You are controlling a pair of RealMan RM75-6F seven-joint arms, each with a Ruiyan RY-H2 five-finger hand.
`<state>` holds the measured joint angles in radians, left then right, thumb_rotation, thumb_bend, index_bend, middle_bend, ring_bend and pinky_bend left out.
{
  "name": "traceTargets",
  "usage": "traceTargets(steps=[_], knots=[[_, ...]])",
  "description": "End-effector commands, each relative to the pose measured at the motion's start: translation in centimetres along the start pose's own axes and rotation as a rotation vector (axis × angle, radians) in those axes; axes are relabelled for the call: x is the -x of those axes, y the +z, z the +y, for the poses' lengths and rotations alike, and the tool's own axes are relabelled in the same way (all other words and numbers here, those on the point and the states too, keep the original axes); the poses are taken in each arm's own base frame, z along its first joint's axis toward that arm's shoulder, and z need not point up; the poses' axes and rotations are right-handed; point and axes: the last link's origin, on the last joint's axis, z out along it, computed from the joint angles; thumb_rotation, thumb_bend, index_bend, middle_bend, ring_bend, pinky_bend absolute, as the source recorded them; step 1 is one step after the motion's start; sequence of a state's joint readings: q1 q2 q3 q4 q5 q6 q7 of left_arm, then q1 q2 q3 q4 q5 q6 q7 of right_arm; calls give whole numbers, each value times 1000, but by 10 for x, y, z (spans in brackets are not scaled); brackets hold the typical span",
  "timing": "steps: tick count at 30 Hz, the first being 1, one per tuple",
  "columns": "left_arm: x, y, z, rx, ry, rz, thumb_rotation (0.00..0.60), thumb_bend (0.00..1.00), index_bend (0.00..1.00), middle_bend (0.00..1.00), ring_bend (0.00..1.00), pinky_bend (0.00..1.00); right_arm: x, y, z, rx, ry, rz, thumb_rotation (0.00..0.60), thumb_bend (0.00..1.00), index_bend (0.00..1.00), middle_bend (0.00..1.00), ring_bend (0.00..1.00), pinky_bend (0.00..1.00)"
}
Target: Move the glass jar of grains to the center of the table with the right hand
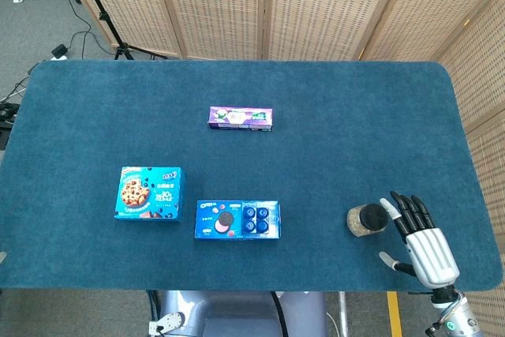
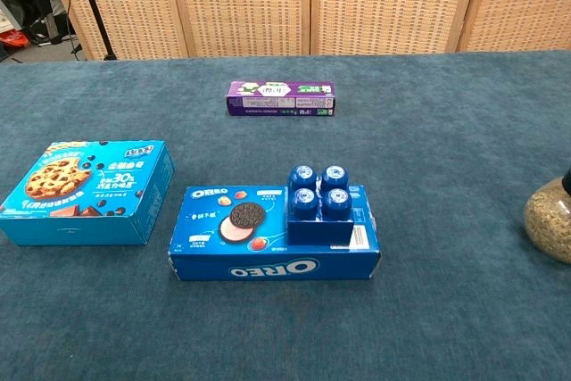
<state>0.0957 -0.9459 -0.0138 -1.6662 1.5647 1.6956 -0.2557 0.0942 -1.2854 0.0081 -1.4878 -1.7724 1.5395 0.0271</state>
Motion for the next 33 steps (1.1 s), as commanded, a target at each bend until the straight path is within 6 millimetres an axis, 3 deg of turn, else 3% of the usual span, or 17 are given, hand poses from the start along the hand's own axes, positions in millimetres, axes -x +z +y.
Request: traceTargets(steps=[1, 11, 23, 33], knots=[[0, 1, 0, -2, -4, 1, 600, 0, 0, 0, 0, 0, 25, 14, -7, -73, -105, 14, 600, 0, 0, 0, 0, 0], [1, 2, 0, -6, -1, 0, 600, 0, 0, 0, 0, 0, 44, 38, -8, -83, -215, 8, 600, 0, 0, 0, 0, 0], [2, 5, 1, -10, 2, -6, 600, 0, 0, 0, 0, 0, 51, 41, 1, -46, -260, -40, 600, 0, 0, 0, 0, 0], [4, 6, 2, -10, 6, -11, 600, 0, 0, 0, 0, 0, 59, 66, -2, -29, -252, -16, 600, 0, 0, 0, 0, 0]])
